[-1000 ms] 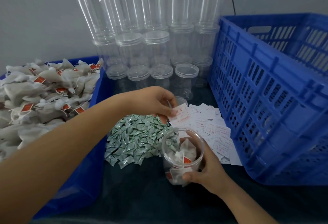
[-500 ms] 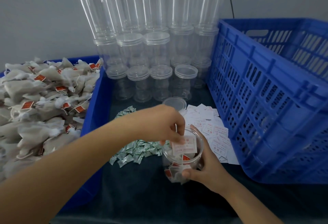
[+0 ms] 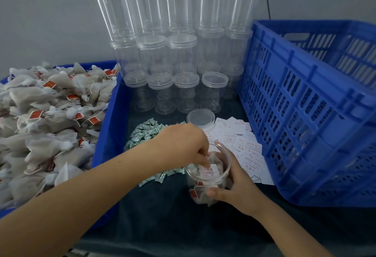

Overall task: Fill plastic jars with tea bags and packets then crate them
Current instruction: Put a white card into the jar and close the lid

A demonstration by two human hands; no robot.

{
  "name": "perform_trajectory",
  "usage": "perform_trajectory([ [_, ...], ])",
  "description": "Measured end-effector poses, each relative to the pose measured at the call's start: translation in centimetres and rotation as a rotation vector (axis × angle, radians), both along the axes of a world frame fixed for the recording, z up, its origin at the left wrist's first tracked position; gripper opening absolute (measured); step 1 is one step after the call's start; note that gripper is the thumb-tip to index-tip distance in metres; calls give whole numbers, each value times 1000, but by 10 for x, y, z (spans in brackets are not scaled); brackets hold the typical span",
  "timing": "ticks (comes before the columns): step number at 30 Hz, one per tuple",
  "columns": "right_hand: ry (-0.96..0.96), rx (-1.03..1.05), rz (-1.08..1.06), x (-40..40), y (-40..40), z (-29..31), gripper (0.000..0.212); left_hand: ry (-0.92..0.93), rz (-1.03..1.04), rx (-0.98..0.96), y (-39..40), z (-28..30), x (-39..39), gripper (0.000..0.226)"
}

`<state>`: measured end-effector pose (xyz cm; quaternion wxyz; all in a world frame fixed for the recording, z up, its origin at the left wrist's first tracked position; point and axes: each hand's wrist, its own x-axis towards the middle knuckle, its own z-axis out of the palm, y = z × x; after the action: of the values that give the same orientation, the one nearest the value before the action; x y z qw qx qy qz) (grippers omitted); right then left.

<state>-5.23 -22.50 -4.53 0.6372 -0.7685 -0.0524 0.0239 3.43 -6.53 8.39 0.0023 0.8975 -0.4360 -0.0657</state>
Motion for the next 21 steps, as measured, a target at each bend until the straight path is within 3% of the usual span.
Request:
perform_trajectory([
  [3, -1, -26, 10, -2, 0, 6, 117, -68, 52, -155, 2, 3, -5, 40],
  [5, -8, -40, 29, -5, -3, 13, 121, -46, 155, -400, 9, 7, -7, 47],
  [10, -114, -298, 63, -8, -13, 65, 111, 329, 314, -1016, 34, -32, -36, 90],
  [13, -111, -635, 205, -3, -11, 103, 110, 523, 289, -1093, 37, -77, -59, 117],
  [16, -56, -1006, 338, 8, -3, 131, 118, 648, 283, -1046, 34, -105, -60, 129],
  [21, 1, -1335, 427, 27, 23, 161, 103, 610, 297, -1083, 27, -116, -52, 111],
])
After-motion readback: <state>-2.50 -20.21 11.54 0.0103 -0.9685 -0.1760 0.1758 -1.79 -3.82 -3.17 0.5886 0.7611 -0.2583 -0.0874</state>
